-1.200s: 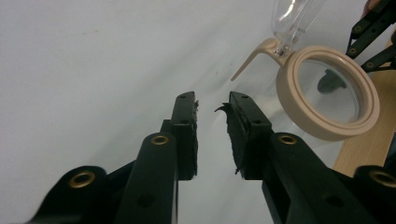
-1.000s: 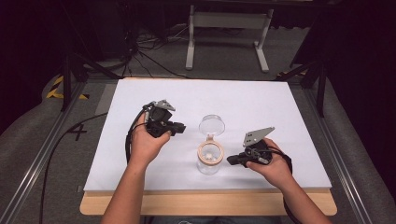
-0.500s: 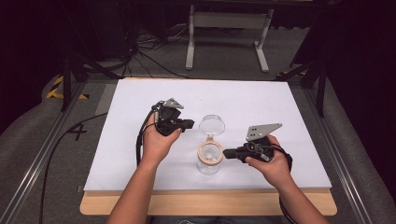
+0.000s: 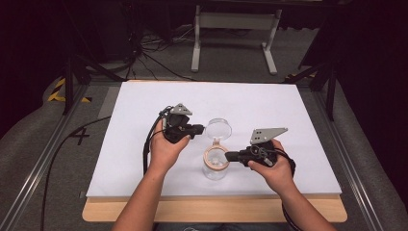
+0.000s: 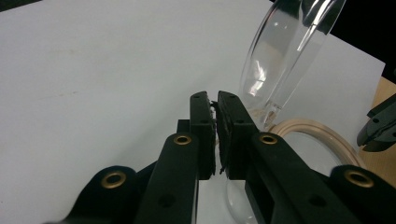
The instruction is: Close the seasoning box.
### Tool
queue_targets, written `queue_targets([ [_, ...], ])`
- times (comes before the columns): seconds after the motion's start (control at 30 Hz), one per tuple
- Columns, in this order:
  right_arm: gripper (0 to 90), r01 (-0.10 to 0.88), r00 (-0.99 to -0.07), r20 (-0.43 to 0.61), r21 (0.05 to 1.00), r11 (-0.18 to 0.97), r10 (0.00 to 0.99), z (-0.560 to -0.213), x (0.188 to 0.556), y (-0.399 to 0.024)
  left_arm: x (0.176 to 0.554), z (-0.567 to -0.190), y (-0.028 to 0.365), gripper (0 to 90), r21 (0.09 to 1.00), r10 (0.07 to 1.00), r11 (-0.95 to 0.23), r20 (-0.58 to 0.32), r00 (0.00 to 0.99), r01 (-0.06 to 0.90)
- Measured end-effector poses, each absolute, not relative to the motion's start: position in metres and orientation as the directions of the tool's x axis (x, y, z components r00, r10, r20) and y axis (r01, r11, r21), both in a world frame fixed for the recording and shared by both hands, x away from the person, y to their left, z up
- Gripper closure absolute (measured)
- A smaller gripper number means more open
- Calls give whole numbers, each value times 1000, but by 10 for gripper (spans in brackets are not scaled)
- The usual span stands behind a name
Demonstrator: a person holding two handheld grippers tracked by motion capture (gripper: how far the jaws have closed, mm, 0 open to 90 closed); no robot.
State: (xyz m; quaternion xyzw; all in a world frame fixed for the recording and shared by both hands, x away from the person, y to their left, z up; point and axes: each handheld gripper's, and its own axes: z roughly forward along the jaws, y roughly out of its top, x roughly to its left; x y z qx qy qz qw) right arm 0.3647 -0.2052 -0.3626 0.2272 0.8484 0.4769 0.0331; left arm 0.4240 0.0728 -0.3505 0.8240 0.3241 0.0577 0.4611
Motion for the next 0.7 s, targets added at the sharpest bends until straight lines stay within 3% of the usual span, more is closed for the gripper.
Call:
queue_targets([
  [0.7, 900, 351, -898, 170, 833, 427, 407, -361, 370, -201, 418, -352, 73, 884, 819, 565, -364, -185, 804, 444],
])
